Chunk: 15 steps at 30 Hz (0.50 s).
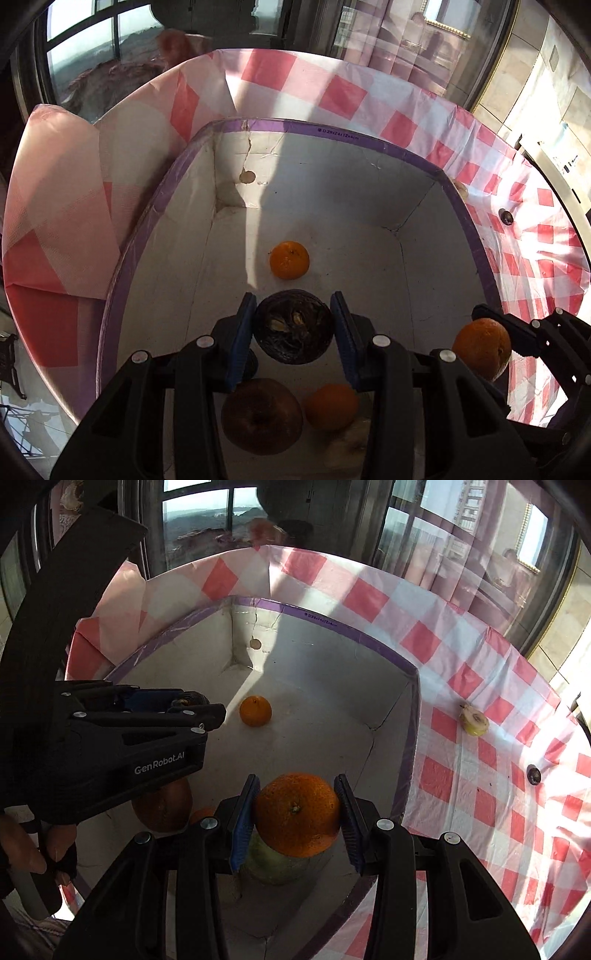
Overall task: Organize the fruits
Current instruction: 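Open both grippers to drop the orange and dried fruit into the box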
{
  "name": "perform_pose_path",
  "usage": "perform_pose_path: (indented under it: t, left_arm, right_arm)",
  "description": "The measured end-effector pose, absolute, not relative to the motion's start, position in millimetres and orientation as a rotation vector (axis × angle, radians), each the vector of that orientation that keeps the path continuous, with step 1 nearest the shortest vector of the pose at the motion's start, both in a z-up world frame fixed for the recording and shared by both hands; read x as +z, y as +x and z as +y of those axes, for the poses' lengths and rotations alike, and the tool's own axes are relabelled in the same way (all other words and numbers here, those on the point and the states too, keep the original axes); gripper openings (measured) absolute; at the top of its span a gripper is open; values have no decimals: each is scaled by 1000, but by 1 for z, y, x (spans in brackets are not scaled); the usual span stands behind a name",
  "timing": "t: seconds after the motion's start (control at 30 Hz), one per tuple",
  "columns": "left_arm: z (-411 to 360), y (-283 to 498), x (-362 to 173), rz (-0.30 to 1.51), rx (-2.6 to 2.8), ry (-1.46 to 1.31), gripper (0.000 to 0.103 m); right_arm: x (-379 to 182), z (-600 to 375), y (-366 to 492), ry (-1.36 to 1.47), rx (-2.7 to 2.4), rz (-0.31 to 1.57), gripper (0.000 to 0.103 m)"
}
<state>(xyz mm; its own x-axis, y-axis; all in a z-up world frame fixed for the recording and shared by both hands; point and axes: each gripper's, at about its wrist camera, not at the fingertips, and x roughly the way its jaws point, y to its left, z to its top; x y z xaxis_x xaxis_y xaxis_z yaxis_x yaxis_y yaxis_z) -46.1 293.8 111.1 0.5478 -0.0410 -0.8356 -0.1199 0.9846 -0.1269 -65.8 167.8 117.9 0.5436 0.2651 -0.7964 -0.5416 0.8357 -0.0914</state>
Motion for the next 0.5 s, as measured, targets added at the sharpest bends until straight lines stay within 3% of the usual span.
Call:
perform_pose_path:
  t: [0.3,0.5]
  left_arm:
    - [299,-47,99,1045,105,-175,42]
    - [294,-46,96,1059,96,-156,46]
  right_arm:
    - [83,180,-62,-411,472,1007,42]
    - [79,182,-70,-427,475,998,43]
